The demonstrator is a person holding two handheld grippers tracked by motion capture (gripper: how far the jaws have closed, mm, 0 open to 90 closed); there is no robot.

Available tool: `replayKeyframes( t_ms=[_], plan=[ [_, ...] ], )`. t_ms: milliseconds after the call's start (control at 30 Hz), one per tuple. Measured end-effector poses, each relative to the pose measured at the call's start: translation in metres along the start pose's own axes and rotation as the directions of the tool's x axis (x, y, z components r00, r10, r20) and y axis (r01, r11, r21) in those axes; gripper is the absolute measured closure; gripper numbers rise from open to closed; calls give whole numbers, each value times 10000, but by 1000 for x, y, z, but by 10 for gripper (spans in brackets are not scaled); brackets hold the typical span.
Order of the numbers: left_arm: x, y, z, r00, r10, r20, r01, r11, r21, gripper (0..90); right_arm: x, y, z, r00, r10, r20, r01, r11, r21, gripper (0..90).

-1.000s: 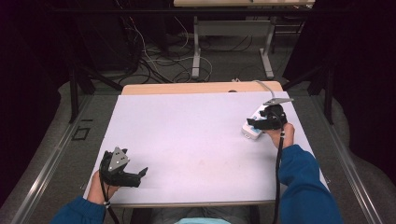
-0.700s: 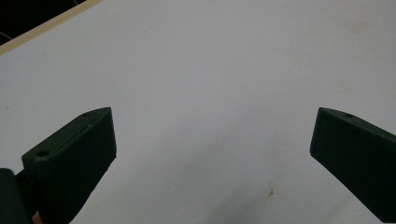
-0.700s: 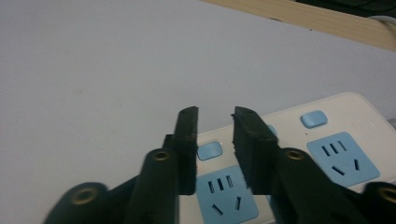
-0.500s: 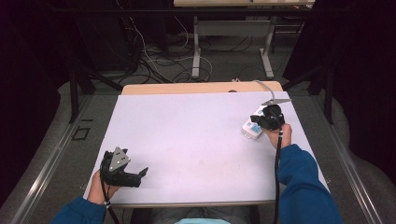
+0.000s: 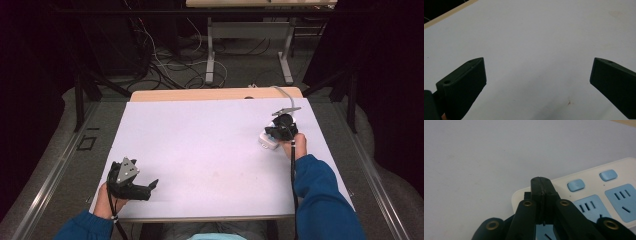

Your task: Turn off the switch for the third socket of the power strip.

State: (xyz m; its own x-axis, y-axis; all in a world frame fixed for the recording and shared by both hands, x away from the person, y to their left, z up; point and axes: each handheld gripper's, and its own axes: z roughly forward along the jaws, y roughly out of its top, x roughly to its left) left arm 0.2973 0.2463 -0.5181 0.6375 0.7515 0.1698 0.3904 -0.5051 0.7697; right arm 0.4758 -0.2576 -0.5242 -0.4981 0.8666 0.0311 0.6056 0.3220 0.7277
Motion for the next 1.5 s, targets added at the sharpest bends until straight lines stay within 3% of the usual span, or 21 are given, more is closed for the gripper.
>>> replayKeyframes(
  t_ms=[200, 367, 467, 1100, 1500],
  plan=[
    [0, 0, 0, 10000, -11, -33, 11, 10000, 17, 5, 2, -1, 4, 9995, -129, 286, 123, 9997, 192, 900],
    [0, 0, 0, 9999, 110, -77, -109, 9999, 45, 6, 2, -3, 5, 9997, -101, 229, 98, 9999, 114, 900],
    [-1, 0, -1, 10000, 73, -42, -73, 9999, 82, 6, 3, -3, 6, 9989, -325, 328, 323, 9995, 58, 900],
    [-1, 0, -1, 10000, 48, -61, -48, 10000, 56, 7, 4, -6, 6, 9988, 88, 473, -80, 9998, -157, 900],
    [0, 0, -1, 9998, 142, -114, -141, 9999, 86, 7, 4, -6, 6, 9990, 42, 446, -37, 9999, -130, 900]
  ],
)
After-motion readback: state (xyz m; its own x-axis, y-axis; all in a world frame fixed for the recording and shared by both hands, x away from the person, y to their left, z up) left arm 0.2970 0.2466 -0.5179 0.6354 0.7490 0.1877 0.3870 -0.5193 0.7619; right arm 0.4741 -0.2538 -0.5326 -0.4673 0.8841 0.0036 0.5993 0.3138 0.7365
